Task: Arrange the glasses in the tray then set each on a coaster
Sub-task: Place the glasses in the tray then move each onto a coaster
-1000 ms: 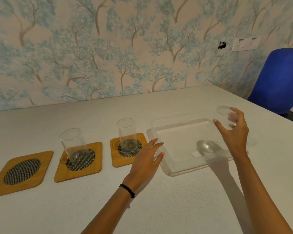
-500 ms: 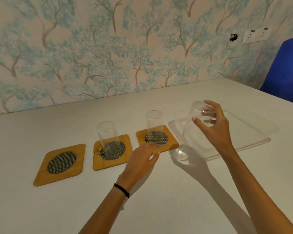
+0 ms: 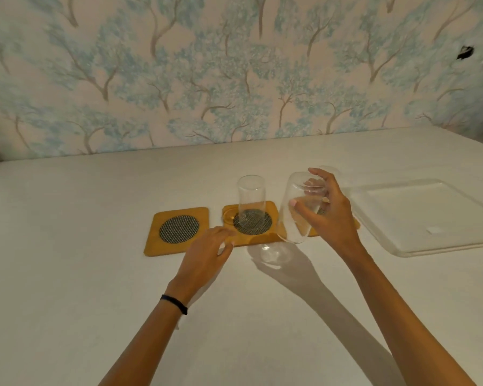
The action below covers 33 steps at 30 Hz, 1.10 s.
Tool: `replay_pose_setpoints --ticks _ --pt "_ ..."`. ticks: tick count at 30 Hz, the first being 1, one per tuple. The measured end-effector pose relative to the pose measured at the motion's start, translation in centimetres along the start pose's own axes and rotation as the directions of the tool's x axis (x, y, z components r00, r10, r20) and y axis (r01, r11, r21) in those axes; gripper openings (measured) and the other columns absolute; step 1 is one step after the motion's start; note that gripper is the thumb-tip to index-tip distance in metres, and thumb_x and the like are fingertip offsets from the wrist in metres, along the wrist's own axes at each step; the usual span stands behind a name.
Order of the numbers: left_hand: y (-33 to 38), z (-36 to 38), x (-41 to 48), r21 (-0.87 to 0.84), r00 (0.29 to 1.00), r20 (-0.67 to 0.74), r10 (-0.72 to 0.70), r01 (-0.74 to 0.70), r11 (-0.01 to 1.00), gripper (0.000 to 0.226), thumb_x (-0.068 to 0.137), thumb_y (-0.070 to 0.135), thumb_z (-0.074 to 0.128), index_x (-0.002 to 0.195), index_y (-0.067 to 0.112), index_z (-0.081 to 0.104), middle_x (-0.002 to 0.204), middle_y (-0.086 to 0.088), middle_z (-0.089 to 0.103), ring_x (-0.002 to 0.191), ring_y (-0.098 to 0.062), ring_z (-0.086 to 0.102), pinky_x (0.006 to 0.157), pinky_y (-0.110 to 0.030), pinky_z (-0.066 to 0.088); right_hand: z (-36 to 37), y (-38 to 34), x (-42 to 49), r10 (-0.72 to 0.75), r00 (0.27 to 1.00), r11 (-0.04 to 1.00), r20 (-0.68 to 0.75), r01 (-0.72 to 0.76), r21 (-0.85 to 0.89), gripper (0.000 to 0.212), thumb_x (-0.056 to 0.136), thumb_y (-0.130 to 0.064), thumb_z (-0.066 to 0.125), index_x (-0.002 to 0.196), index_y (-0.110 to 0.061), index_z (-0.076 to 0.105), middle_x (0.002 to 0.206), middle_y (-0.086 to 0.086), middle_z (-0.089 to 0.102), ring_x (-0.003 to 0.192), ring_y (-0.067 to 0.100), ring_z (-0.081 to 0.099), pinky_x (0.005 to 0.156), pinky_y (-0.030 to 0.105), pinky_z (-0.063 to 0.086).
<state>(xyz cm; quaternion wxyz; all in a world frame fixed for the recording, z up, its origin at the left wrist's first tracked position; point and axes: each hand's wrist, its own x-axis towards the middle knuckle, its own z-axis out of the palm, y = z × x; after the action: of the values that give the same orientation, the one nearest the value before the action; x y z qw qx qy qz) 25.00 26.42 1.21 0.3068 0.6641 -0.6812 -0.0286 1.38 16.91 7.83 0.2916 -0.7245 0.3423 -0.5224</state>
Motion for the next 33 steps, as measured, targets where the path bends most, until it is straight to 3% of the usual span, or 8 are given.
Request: replay_pose_setpoints --ticks 4,7,12,18,23,33 --pt "-4.6 -1.9 -2.2 0.050 0.998 -0.011 -0.065 0.066 0.997 0.023 0.093 0.023 0.051 0.112 0.017 0.062 0.118 -0.001 0.062 0.110 -0.019 0.055 0.086 -0.022 0.041 4.1 -1.1 -0.2 -0.015 0.998 1.000 0.067 0.014 0.018 0.062 0.071 -0.032 0.077 0.122 -0.038 0.044 0.108 -0.004 0.060 0.101 0.004 0.058 0.080 0.025 0.054" --pt "-7.7 -3.1 -3.4 0.099 0.987 -0.043 -0.155 0.159 0.982 0.029 0.093 0.026 0.050 0.120 0.018 0.057 0.129 -0.004 0.055 0.117 -0.020 0.051 0.092 -0.027 0.042 7.1 -1.6 -0.2 -0.006 0.993 0.998 0.114 -0.002 0.068 0.064 0.071 -0.027 0.078 0.125 -0.031 0.045 0.112 0.002 0.060 0.103 0.003 0.056 0.080 0.018 0.053" --pt "-10.7 -4.9 -3.8 0.189 0.961 -0.033 -0.274 0.275 0.943 0.042 0.094 0.031 0.046 0.133 0.016 0.042 0.142 -0.008 0.043 0.125 -0.027 0.043 0.101 -0.041 0.040 11.9 -2.4 0.3 -0.017 0.984 0.995 0.178 -0.002 0.102 0.063 0.069 -0.029 0.078 0.123 -0.035 0.045 0.110 -0.002 0.059 0.105 0.013 0.057 0.085 0.035 0.054" --pt "-12.1 -6.3 -3.8 0.151 0.915 -0.017 -0.402 0.400 0.904 0.046 0.096 0.033 0.042 0.137 0.012 0.037 0.146 -0.014 0.038 0.134 -0.030 0.035 0.108 -0.044 0.033 17.5 -2.9 1.8 -0.005 0.966 0.992 0.260 -0.027 0.121 0.064 0.072 -0.028 0.077 0.127 -0.030 0.044 0.114 0.000 0.057 0.107 0.015 0.055 0.084 0.026 0.051" --pt "-12.5 -6.3 -4.1 0.142 0.913 -0.014 -0.409 0.407 0.903 0.043 0.096 0.032 0.042 0.134 0.011 0.040 0.146 -0.014 0.039 0.134 -0.028 0.036 0.109 -0.040 0.030 21.5 -2.7 2.9 0.008 0.944 0.992 0.329 -0.048 0.114 0.065 0.073 -0.031 0.076 0.129 -0.029 0.042 0.122 0.006 0.055 0.110 0.019 0.053 0.093 0.036 0.048" --pt "-12.9 -5.6 -3.9 0.210 0.919 -0.033 -0.393 0.390 0.896 0.042 0.098 0.033 0.036 0.135 0.014 0.037 0.146 -0.010 0.039 0.134 -0.024 0.035 0.111 -0.035 0.026 26.2 -1.2 3.9 0.018 0.934 0.995 0.357 -0.050 0.081 0.066 0.073 -0.028 0.076 0.129 -0.026 0.042 0.117 0.004 0.055 0.106 0.017 0.052 0.091 0.031 0.047"
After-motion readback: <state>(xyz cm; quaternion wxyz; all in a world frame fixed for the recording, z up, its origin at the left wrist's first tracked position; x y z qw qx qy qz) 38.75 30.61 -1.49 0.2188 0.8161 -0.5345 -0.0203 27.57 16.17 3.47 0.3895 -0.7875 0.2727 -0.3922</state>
